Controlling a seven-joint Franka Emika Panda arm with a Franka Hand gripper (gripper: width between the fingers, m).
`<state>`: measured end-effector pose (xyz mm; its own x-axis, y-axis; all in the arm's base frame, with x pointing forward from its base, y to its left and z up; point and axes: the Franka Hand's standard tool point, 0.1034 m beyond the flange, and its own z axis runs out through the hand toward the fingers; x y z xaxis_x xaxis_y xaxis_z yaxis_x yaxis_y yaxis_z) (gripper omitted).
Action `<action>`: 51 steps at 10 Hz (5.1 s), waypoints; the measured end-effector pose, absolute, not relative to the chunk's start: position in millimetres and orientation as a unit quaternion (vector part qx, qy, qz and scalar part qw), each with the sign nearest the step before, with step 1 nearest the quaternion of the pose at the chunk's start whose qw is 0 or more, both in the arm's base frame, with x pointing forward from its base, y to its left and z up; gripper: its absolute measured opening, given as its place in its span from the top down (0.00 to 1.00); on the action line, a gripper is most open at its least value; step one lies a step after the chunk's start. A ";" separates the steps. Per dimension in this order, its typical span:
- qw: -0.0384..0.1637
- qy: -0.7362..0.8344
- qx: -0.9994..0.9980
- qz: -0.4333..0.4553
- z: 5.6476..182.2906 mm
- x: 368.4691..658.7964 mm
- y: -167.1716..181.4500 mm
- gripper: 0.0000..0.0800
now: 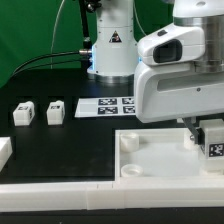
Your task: Assemble one leg
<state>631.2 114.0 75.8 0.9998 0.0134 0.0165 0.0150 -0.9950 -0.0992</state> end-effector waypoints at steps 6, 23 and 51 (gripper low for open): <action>0.054 0.211 -0.976 0.001 74.6 631.0 110.4 0.63; 0.055 0.411 -0.910 0.023 71.3 625.6 115.3 0.19; 0.051 0.461 -0.886 0.013 69.7 626.7 112.5 0.63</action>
Offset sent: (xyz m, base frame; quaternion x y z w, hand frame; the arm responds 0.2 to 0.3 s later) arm 0.0000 0.0000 0.0000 0.0000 0.0000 0.1790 0.9838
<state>626.7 112.5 69.7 0.5742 -0.8158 -0.0695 -0.8184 -0.5694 -0.0780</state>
